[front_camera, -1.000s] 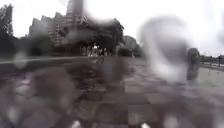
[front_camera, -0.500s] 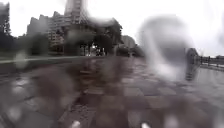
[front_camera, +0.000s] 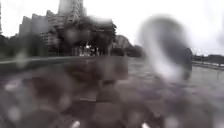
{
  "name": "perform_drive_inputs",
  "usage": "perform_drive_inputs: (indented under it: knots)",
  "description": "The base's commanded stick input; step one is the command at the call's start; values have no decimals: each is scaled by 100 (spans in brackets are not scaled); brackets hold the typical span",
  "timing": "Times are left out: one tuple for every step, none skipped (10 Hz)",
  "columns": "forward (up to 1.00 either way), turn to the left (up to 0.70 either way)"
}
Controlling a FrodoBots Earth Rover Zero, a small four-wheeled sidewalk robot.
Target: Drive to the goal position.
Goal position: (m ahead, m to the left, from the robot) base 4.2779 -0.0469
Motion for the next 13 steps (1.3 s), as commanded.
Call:
perform_drive_inputs:
  knots:
    - [70,-35]
    - [70,-35]
    - [70,-35]
    - [70,-35]
    - [70,-35]
    - [70,-35]
    - [70,-35]
    - [70,-35]
    - [70,-35]
    - [70,-23]
    - [70,-9]
    - [70,0]
    - [70,0]
